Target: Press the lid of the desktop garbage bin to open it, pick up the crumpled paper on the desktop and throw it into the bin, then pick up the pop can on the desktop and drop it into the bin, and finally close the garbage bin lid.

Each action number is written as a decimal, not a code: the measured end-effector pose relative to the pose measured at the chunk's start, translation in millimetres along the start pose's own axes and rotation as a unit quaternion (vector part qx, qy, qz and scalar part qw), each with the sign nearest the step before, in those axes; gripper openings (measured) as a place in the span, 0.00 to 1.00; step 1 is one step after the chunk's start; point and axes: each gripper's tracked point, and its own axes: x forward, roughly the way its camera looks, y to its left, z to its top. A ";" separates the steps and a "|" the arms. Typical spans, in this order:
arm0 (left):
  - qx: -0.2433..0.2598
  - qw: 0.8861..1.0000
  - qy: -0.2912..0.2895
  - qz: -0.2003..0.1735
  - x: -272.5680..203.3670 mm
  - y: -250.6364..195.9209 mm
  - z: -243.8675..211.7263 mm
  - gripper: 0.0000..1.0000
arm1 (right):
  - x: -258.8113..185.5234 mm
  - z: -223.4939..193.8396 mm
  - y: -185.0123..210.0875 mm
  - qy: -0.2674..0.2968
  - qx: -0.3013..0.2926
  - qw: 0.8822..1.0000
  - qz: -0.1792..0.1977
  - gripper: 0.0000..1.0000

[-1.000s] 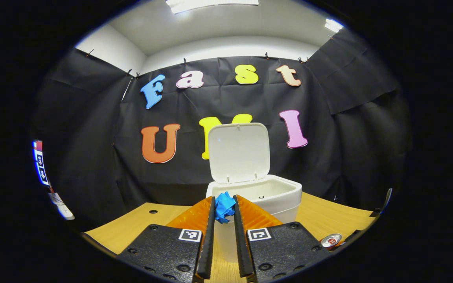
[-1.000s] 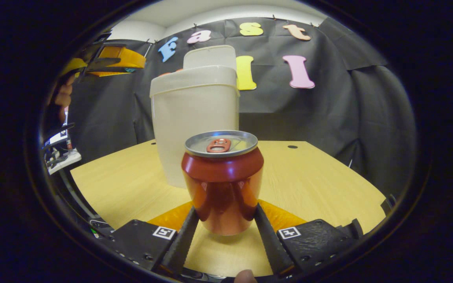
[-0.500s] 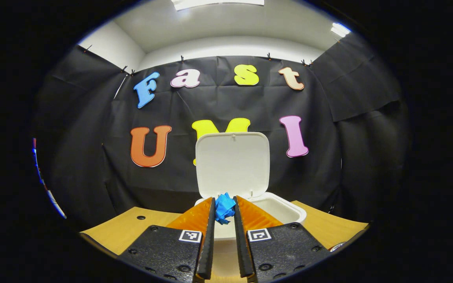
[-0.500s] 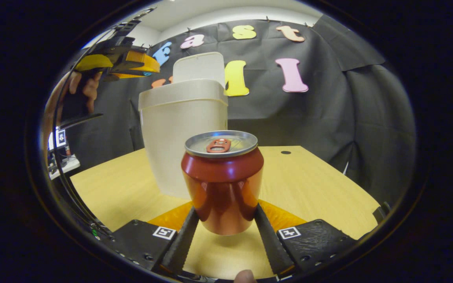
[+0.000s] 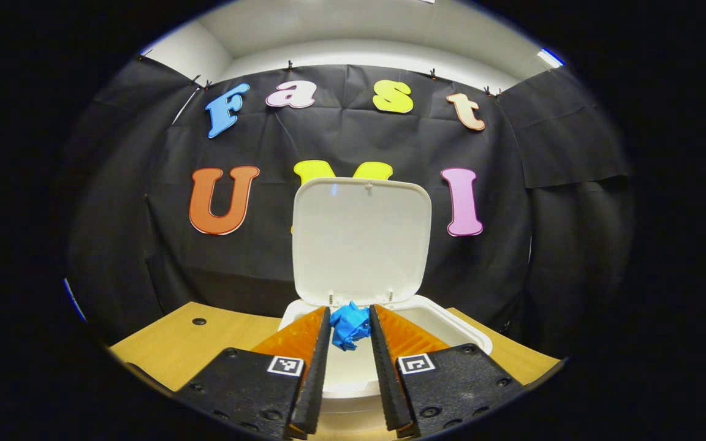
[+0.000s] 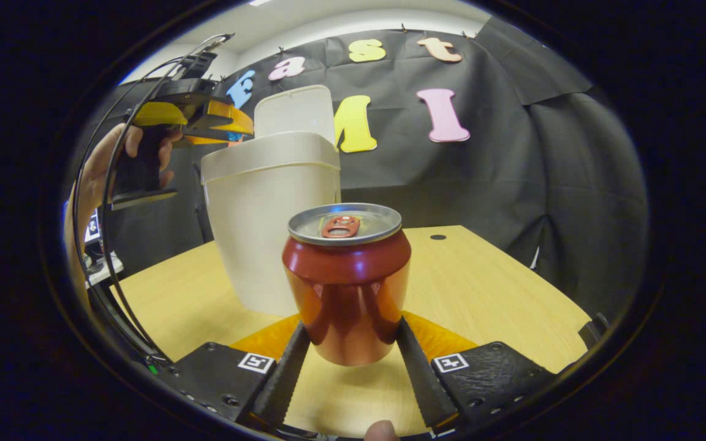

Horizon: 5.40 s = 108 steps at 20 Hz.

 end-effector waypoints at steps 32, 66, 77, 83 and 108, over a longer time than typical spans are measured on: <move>0.013 0.999 -0.016 0.040 -131.7 41.2 -52.7 0.98 | -4.8 156.5 55.5 -0.064 -0.048 0.993 0.082 0.78; 0.012 0.997 -0.015 0.069 -139.4 87.5 -60.0 0.98 | 127.6 270.3 137.5 -0.050 -0.077 0.992 0.089 0.78; 0.014 0.997 -0.018 0.069 -137.6 84.0 -54.8 0.98 | 137.8 264.8 132.0 -0.010 -0.095 0.992 0.084 0.80; 0.015 0.997 -0.017 0.069 -139.8 83.6 -57.6 0.98 | 133.1 271.0 132.9 -0.021 -0.091 0.992 0.081 0.83; -0.003 0.999 -0.018 0.041 -85.3 102.2 -74.2 0.98 | 133.5 450.1 182.6 -0.374 -0.063 0.925 0.020 0.83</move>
